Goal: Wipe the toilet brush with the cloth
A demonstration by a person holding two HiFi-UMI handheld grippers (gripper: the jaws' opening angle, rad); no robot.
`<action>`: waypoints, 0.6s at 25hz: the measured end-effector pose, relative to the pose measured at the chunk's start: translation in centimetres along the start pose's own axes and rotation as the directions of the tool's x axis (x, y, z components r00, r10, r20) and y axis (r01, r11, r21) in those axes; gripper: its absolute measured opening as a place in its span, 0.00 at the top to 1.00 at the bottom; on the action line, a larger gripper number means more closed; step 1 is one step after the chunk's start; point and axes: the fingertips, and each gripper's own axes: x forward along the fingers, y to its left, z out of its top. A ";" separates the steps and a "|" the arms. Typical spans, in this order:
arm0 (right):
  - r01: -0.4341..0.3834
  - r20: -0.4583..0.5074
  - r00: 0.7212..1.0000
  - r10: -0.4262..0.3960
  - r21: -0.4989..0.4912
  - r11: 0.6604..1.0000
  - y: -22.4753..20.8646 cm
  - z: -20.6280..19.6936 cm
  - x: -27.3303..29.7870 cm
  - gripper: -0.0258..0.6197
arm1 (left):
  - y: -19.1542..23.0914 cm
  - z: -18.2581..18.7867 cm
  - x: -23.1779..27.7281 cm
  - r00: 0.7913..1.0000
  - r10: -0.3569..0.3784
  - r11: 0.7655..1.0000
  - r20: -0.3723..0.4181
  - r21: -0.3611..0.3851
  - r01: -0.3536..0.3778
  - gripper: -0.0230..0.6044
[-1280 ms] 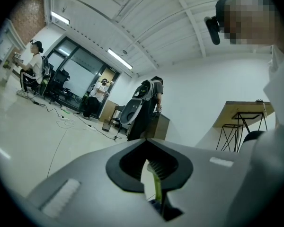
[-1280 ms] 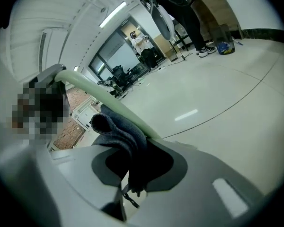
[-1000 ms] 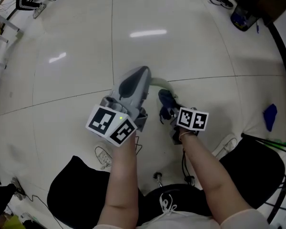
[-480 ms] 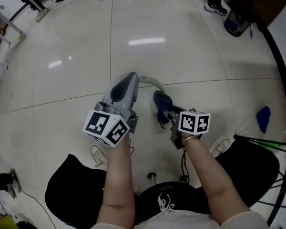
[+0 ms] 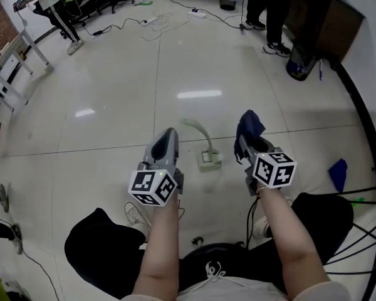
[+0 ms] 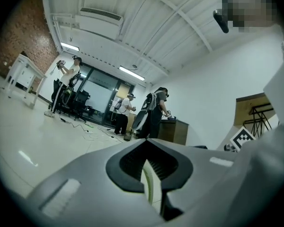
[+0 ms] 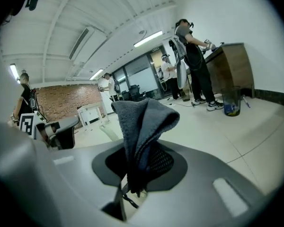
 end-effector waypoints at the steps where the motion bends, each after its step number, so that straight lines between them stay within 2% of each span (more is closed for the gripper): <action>1: 0.016 0.023 1.000 -0.016 -0.006 1.000 -0.1 0.2 -0.5 0.84 | -0.2 -0.5 -0.7 1.000 0.016 1.000 -0.008 0.006 -0.016 0.95; 6: 0.047 0.074 0.996 -0.044 -0.029 0.998 1.0 -0.4 -1.7 0.84 | -0.2 -2.2 -2.9 0.996 0.072 0.997 -0.046 0.039 -0.070 0.95; 15: 0.097 0.071 0.994 -0.089 -0.121 0.988 1.4 -1.2 -2.8 0.85 | -1.9 -1.9 -3.1 0.998 0.023 0.994 -0.065 0.111 -0.016 0.95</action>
